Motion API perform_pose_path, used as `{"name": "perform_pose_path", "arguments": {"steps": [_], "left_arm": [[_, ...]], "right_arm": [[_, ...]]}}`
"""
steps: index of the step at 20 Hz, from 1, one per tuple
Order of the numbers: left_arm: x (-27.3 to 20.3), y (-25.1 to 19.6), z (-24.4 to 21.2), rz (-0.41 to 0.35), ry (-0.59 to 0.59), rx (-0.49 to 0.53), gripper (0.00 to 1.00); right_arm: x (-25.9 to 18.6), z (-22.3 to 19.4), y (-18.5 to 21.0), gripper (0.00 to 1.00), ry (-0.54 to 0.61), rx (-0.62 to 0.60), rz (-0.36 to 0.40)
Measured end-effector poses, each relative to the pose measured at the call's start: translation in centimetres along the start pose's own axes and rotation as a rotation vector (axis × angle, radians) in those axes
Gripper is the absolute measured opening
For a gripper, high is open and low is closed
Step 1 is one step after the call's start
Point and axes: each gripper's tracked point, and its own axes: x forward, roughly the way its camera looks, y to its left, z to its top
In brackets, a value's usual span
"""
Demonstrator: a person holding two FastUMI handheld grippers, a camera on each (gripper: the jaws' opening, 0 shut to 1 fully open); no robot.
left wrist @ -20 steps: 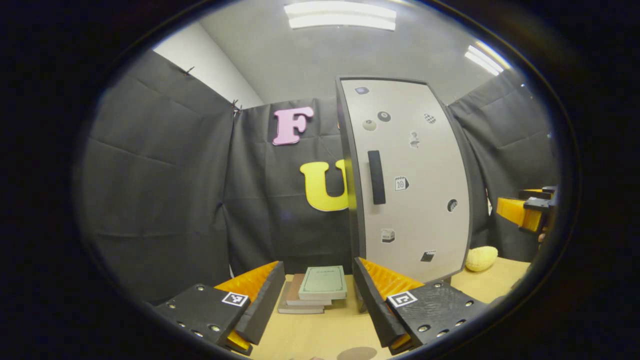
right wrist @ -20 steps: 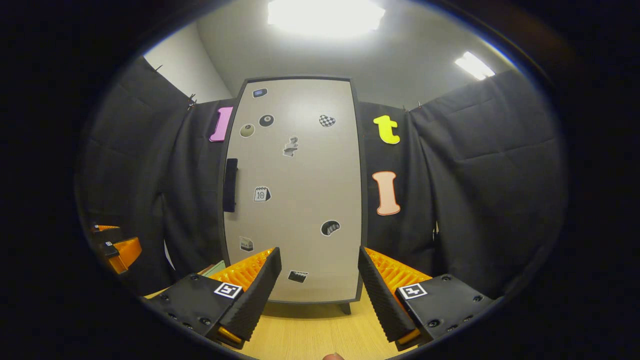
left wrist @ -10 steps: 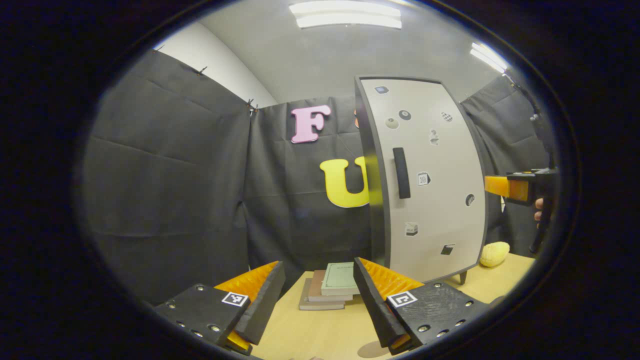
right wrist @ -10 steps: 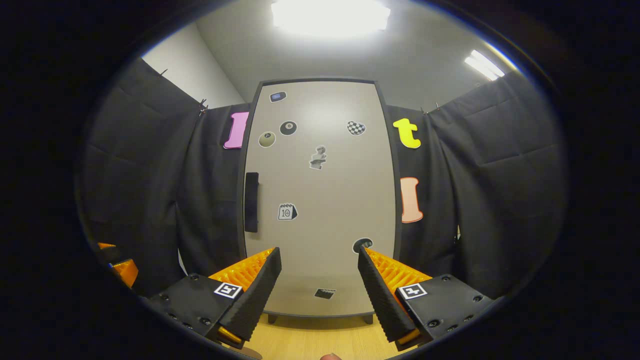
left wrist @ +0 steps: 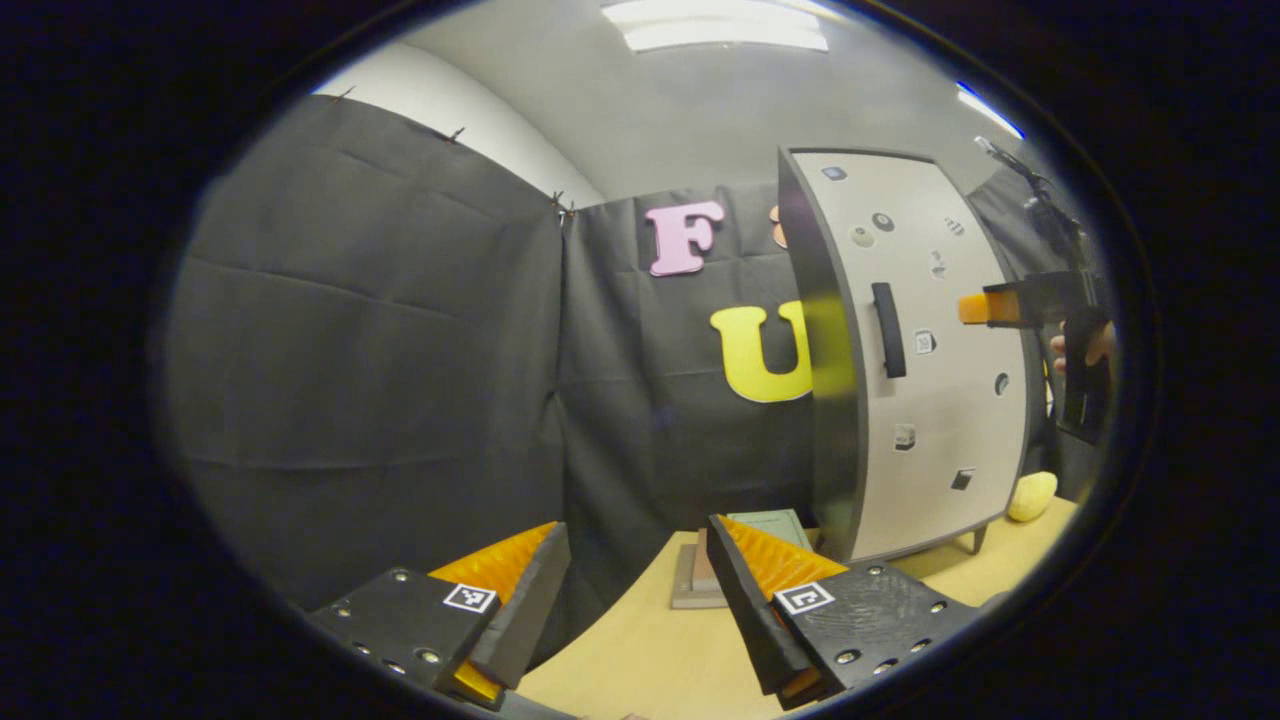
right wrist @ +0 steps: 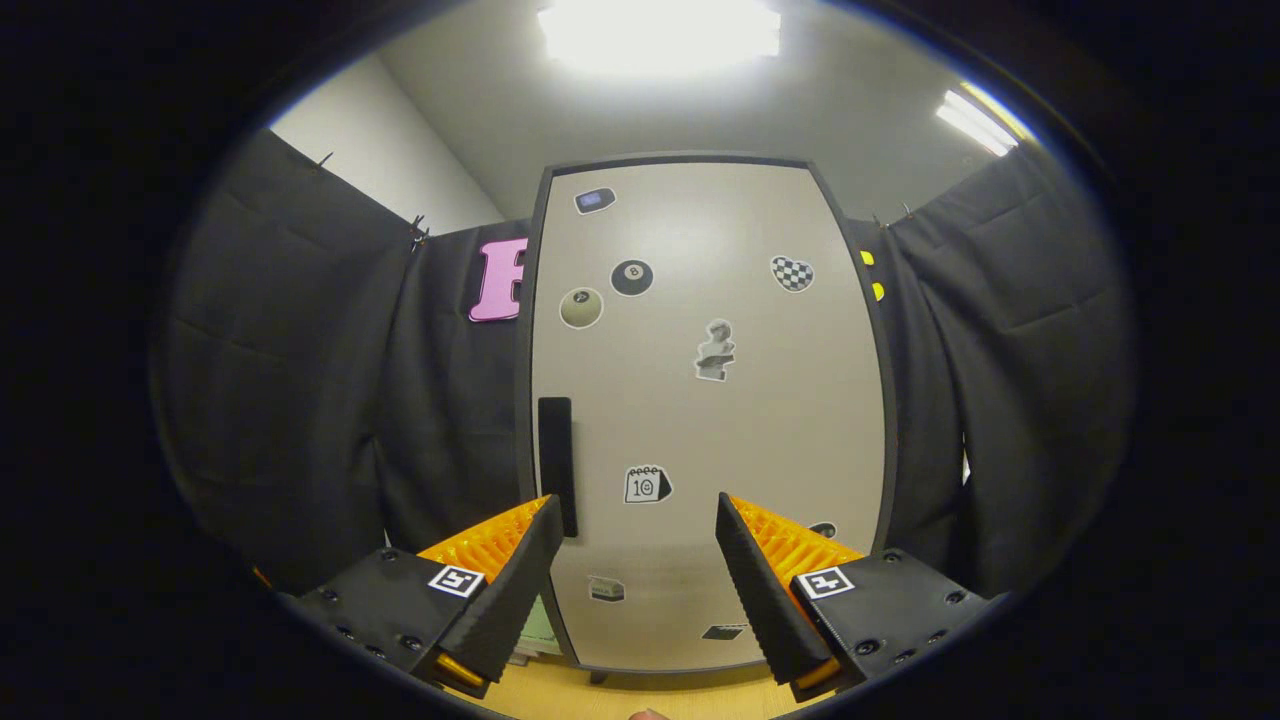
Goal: Open the cabinet door with the right hand, grasp the bottle in the cabinet with the left hand and place it on the coaster, then close the cabinet door with the right hand.
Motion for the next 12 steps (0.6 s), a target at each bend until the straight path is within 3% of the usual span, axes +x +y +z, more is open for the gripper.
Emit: {"name": "perform_pose_path", "arguments": {"steps": [3,12], "left_arm": [[0.1,2.3,-1.1,0.034,0.018,-0.007,0.86],[0.7,6.9,-3.5,0.104,0.06,-0.022,0.83]], "right_arm": [[2.5,0.4,1.9,0.97,0.01,0.003,0.025],[9.2,-1.0,5.3,0.98,0.081,0.0,0.036]]}}
